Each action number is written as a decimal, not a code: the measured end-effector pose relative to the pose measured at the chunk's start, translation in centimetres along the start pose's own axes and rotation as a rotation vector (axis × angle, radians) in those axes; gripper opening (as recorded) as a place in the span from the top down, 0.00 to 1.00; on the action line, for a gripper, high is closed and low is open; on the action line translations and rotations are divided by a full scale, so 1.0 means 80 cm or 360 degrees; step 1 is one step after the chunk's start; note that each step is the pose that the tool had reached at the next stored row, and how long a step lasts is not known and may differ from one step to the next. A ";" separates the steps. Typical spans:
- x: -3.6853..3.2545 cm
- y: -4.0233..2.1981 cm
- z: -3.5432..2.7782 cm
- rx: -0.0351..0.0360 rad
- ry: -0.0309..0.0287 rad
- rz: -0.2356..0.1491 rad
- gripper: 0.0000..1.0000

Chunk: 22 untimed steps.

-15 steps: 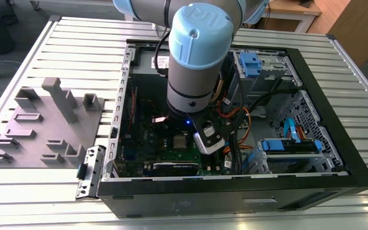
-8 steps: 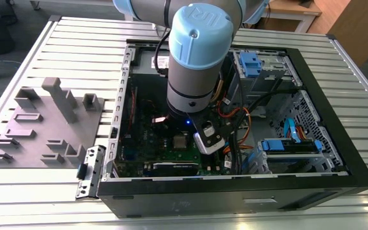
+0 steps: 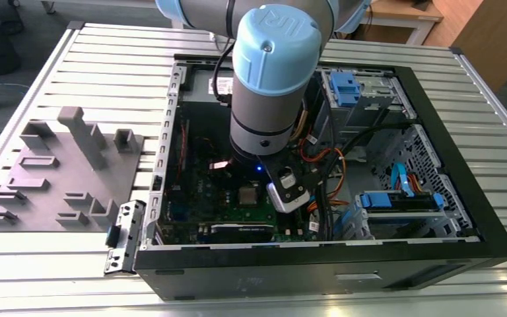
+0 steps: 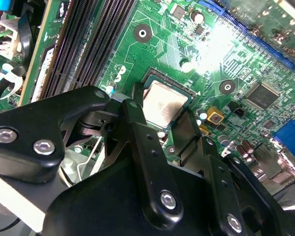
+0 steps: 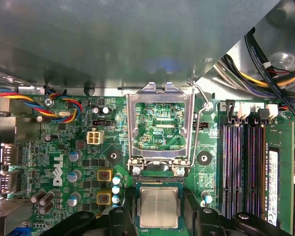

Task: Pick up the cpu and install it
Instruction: 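Place the cpu into insertion slot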

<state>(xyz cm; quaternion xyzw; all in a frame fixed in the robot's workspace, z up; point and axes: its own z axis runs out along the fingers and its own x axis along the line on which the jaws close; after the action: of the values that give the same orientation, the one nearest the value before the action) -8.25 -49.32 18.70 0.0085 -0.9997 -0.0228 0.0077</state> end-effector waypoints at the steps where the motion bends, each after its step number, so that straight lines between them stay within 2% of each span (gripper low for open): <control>1: 0.0000 0.0000 0.0000 0.0000 0.00001 0.0000 0.53; 14: 0.0000 0.0000 0.0000 0.0000 0.00000 0.0000 0.53; 16: -0.0001 0.0004 -0.0029 -0.0004 -0.00017 0.0000 0.53; 18: 0.0001 0.0005 -0.0084 0.0000 -0.00001 0.0000 0.53; 22: 0.0001 0.0006 -0.0109 -0.0001 -0.00003 0.0000 0.53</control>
<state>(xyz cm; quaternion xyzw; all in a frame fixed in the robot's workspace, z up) -8.24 -49.31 19.57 0.0085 -0.9997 -0.0230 0.0076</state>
